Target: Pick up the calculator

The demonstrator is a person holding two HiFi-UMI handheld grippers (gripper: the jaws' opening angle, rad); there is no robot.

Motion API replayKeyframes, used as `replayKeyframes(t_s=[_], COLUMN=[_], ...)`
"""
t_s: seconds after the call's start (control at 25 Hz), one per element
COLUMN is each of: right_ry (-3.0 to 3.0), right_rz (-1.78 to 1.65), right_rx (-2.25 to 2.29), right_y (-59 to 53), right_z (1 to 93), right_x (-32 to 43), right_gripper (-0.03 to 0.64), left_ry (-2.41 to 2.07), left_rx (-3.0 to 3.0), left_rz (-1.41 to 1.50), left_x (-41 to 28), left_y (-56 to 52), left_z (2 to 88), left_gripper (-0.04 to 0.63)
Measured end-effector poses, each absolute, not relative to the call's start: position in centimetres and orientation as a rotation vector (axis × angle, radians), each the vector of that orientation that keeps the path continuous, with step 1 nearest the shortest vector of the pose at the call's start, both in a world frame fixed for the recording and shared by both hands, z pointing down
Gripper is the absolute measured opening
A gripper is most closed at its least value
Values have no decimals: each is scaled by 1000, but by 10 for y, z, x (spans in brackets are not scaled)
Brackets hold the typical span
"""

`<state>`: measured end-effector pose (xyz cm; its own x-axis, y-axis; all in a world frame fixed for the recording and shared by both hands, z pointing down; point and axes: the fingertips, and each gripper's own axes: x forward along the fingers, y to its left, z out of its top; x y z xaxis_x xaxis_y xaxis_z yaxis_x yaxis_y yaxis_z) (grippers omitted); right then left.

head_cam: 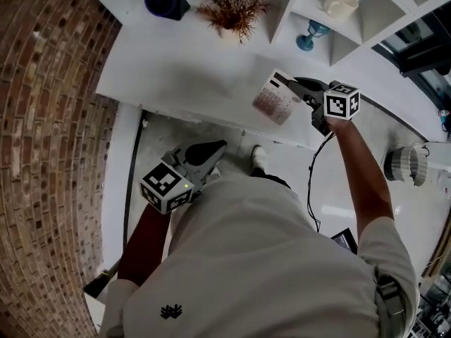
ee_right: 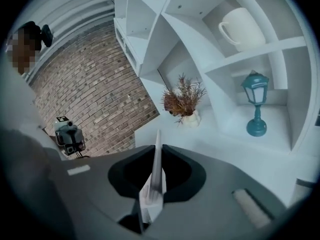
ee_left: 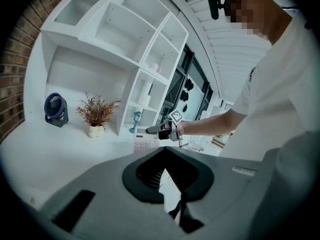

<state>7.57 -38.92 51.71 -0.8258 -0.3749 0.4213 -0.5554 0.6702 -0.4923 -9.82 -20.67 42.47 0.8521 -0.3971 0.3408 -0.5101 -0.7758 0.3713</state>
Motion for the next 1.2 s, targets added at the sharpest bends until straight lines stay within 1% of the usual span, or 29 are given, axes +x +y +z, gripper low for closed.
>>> replayKeyframes(t_s=[0.32, 0.6, 0.88, 1.2], right_ry=[-2646, -2674, -2689, -2700], right_rz=[870, 846, 840, 832], right_rx=[732, 721, 706, 693], right_y=[-349, -313, -283, -264], right_z=[472, 451, 440, 435], right_x=[1, -51, -79, -93], right_gripper=[58, 58, 58, 58], left_ry=[-646, -613, -596, -578], left_rx=[2580, 2582, 2581, 2588], left_rz=[321, 307, 304, 301], left_x=[-160, -195, -215, -223], left_y=[-168, -142, -123, -109], left_z=[428, 434, 440, 445], left_gripper=[6, 6, 6, 6])
